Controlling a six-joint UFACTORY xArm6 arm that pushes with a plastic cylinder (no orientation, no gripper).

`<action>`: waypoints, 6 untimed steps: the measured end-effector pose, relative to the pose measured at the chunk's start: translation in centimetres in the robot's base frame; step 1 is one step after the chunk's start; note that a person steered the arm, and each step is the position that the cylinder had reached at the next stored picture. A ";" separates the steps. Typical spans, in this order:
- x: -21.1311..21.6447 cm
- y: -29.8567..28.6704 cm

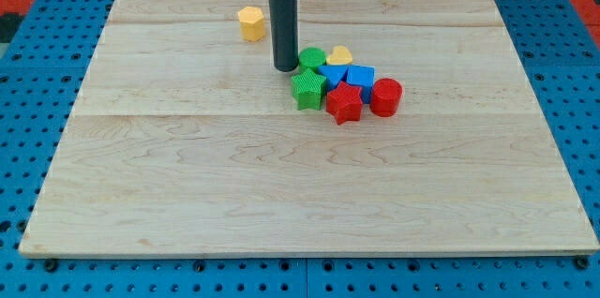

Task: Point your arm towards the yellow hexagon

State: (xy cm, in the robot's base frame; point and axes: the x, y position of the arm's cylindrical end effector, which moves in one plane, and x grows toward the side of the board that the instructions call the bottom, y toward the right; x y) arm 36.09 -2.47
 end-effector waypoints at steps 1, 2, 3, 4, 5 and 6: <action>-2.9 -5.4; -6.5 -9.8; -9.1 -13.7; -9.2 -5.4; -8.0 5.3; -7.6 12.5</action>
